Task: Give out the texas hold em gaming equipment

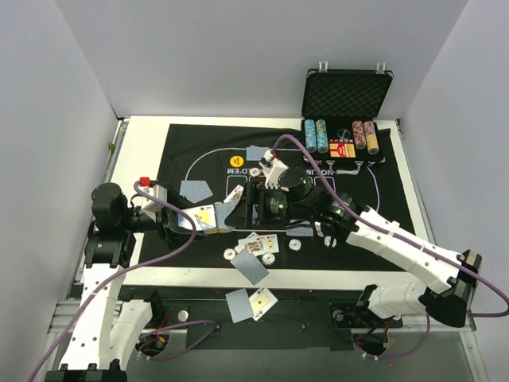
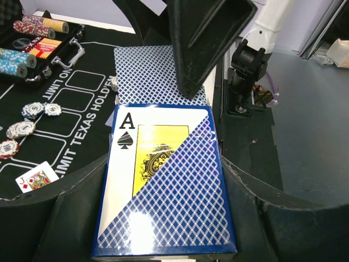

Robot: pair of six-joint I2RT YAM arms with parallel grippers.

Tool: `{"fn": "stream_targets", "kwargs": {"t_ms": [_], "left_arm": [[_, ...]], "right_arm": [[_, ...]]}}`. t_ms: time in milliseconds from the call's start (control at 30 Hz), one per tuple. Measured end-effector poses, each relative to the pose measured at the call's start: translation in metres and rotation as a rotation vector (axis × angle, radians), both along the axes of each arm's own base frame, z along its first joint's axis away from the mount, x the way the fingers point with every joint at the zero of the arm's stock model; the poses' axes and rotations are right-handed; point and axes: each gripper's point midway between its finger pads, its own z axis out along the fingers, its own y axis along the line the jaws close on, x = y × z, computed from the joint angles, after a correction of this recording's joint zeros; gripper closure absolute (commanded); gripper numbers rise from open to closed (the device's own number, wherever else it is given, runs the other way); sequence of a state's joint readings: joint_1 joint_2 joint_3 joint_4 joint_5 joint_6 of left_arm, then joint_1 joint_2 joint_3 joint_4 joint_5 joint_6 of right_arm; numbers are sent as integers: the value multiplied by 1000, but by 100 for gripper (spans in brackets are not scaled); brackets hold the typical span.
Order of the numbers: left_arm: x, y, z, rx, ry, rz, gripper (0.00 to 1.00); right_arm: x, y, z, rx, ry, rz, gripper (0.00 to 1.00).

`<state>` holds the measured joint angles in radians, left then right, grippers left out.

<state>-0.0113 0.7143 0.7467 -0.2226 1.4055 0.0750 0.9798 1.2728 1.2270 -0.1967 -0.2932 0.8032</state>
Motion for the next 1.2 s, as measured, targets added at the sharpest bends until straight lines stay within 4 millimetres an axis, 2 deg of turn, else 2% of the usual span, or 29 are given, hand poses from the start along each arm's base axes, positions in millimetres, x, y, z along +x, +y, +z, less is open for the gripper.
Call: {"fn": "stream_targets", "kwargs": {"t_ms": [167, 300, 467, 700, 1200], "left_arm": [[-2, 0, -1, 1, -7, -10, 100], [-3, 0, 0, 0, -11, -17, 100], [-3, 0, 0, 0, -20, -23, 100], [-3, 0, 0, 1, -32, -24, 100], [-6, -1, -1, 2, -38, -36, 100]], "right_arm": [[8, -18, -12, 5, 31, -56, 30], [11, -28, -8, 30, 41, -88, 31], [11, -23, 2, 75, 32, -81, 33], [7, -6, 2, 76, 41, -46, 34], [7, 2, 7, 101, 43, -32, 37]]}}
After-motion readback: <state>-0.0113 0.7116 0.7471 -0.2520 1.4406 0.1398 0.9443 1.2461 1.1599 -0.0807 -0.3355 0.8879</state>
